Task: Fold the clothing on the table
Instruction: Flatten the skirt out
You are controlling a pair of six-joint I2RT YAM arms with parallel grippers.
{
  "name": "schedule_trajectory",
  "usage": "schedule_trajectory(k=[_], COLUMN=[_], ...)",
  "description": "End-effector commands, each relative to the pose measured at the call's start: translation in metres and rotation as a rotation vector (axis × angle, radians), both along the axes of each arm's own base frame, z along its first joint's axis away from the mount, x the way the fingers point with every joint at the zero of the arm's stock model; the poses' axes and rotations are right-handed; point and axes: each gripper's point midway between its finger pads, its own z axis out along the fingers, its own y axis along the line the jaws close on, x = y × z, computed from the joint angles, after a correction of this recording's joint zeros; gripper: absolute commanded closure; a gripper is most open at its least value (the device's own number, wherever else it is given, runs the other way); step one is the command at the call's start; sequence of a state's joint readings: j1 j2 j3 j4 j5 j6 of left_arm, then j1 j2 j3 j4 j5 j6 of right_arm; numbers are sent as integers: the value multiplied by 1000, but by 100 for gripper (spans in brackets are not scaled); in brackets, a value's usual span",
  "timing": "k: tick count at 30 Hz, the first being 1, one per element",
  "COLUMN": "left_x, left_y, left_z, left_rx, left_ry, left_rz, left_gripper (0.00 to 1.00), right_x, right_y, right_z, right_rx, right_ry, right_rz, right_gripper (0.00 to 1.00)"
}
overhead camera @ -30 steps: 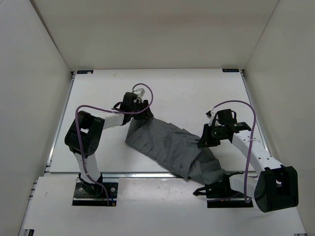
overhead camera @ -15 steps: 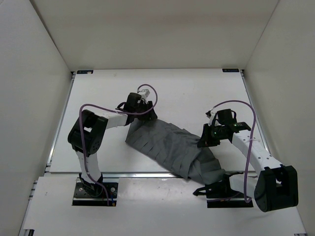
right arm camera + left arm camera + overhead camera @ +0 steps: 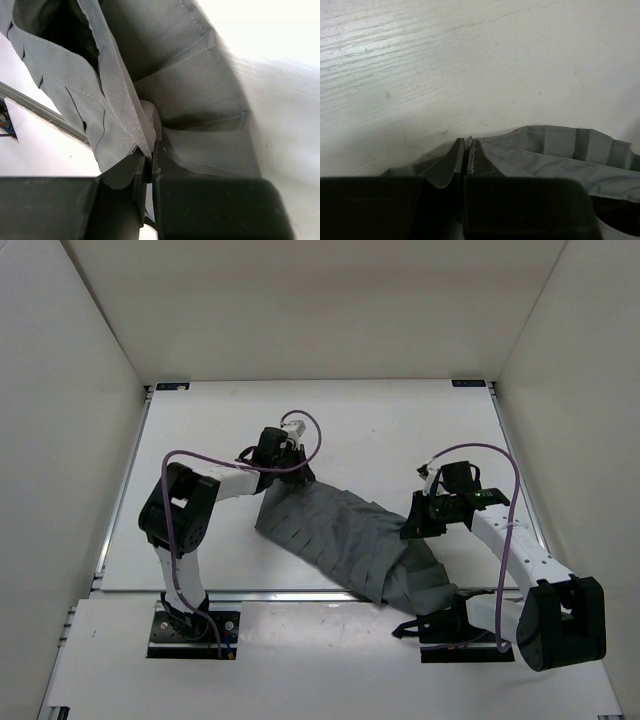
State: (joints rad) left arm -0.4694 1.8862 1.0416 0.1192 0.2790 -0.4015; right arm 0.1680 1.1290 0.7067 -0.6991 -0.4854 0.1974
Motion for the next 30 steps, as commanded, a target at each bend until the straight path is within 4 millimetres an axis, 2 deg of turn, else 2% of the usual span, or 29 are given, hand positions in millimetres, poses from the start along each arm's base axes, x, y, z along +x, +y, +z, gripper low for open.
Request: schedule_trajectory(k=[1, 2, 3, 4, 5, 6, 7, 8, 9, 10, 11, 12, 13, 14, 15, 16, 17, 18, 19, 20, 21, 22, 23, 24, 25, 26, 27, 28, 30], left_x=[12, 14, 19, 23, 25, 34, 36, 46, 52, 59, 65, 71, 71, 69, 66, 62, 58, 53, 46, 41, 31, 19, 13, -1, -18, -29, -45, -61, -82], left_y=[3, 10, 23, 33, 43, 60, 66, 85, 95, 103, 106, 114, 118, 121, 123, 126, 125, 122, 122, 118, 119, 118, 119, 121, 123, 118, 121, 119, 123], left_z=[74, 99, 113, 143, 167, 183, 206, 230, 234, 258, 280, 301, 315, 337, 353, 356, 358, 346, 332, 327, 300, 280, 271, 249, 226, 214, 192, 182, 159], left_rx=[-106, -131, -139, -158, -179, -184, -205, -217, -220, -244, -261, -270, -280, -288, -283, -272, -255, -248, -240, -248, -238, -238, -235, -233, -238, -237, -219, -206, -160], left_ry=[-130, -166, -195, -256, -309, -348, -400, -450, -452, -498, -536, -581, -605, -652, -693, -702, -716, -694, -676, -676, -630, -594, -587, -544, -496, -469, -434, -422, -372], left_rz=[4, 22, 49, 88, 118, 163, 166, 211, 229, 222, 223, 229, 228, 223, 228, 247, 234, 228, 230, 223, 233, 245, 253, 262, 279, 269, 281, 277, 306], left_gripper=[100, 100, 100, 100, 100, 100, 100, 100, 100, 100, 100, 100, 100, 100, 100, 100, 100, 100, 100, 100, 100, 100, 100, 100, 100, 100, 100, 100, 100], right_x=[21, 30, 43, 53, 63, 78, 95, 107, 129, 152, 172, 189, 208, 211, 216, 220, 221, 222, 220, 216, 213, 201, 189, 175, 152, 127, 110, 81, 35], right_y=[4, 7, 5, 6, 13, 15, 13, 16, 18, 21, 22, 22, 24, 22, 27, 30, 24, 25, 25, 23, 19, 19, 20, 21, 22, 24, 28, 25, 29], right_z=[22, 37, 53, 70, 90, 112, 135, 137, 154, 171, 205, 210, 237, 249, 272, 295, 297, 292, 278, 254, 241, 215, 179, 173, 147, 114, 111, 86, 53], right_rx=[23, 28, 34, 54, 102, 153, 164, 196, 207, 199, 186, 158, 141, 112, 113, 113, 99, 103, 106, 104, 106, 110, 109, 97, 81, 74, 63, 48, 45], right_ry=[-115, -156, -207, -271, -310, -364, -432, -418, -445, -491, -589, -603, -669, -701, -747, -807, -818, -809, -779, -717, -685, -617, -527, -519, -455, -358, -358, -287, -189], right_rz=[26, 34, 31, 50, 84, 121, 146, 169, 187, 195, 201, 188, 185, 200, 217, 239, 240, 260, 267, 258, 257, 256, 260, 265, 267, 276, 283, 286, 307], right_gripper=[100, 99, 100, 100, 100, 99, 100, 100, 100, 100, 100, 100, 100, 100, 100, 100, 100, 100, 100, 100, 100, 100, 100, 100, 100, 100, 100, 100, 100])
